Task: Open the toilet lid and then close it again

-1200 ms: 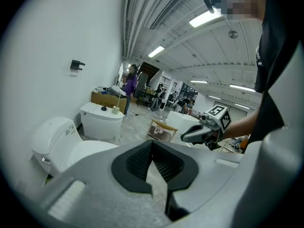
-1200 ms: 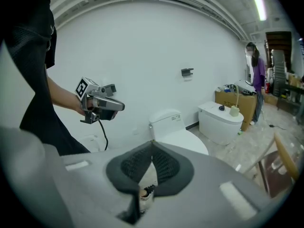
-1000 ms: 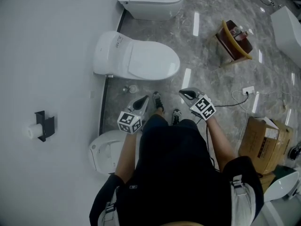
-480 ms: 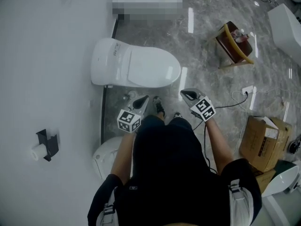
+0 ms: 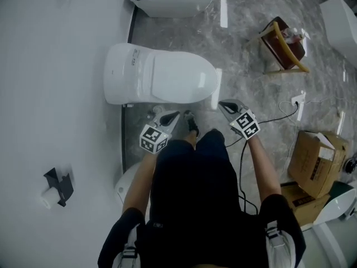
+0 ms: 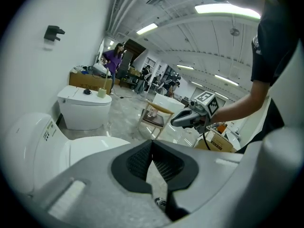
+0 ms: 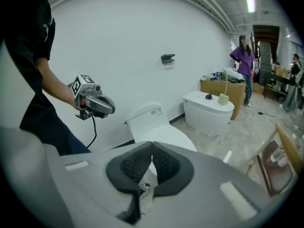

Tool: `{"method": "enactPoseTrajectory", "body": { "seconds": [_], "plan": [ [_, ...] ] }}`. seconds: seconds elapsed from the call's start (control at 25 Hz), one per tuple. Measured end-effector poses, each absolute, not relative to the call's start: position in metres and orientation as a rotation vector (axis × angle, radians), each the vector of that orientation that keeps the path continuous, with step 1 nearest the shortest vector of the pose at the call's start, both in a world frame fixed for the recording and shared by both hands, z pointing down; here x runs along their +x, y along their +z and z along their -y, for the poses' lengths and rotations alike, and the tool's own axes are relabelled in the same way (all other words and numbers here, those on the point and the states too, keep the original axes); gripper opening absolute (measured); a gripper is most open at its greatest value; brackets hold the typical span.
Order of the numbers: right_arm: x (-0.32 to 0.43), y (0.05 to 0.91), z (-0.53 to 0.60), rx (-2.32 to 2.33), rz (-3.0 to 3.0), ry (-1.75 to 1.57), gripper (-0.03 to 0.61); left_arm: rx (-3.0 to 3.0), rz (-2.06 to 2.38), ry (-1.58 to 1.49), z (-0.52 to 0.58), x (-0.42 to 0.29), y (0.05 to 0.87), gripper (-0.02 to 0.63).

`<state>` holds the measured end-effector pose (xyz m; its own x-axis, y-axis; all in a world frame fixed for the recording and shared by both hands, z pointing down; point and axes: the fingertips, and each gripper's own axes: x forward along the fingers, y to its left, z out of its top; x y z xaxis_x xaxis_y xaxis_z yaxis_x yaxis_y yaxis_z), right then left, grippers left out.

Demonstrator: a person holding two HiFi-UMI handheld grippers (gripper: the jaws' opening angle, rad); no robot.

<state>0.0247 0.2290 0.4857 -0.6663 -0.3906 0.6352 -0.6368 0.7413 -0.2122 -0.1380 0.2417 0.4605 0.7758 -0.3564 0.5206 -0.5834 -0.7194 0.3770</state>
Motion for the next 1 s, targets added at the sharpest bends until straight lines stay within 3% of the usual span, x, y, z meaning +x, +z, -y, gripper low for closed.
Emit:
{"method": "enactPoseTrajectory", "body": {
  "seconds": [0.48, 1.0],
  "plan": [
    [0.024, 0.568, -0.202, 0.857, 2.319, 0.69, 0.003, 2.321, 0.736, 0.572, -0.225, -0.147, 0.528, 0.009],
    [0.07, 0.715, -0.171, 0.917, 2.217, 0.941, 0.003, 2.231, 0.828, 0.624, -0.202, -0.126, 0.583, 0.009]
  ]
}}
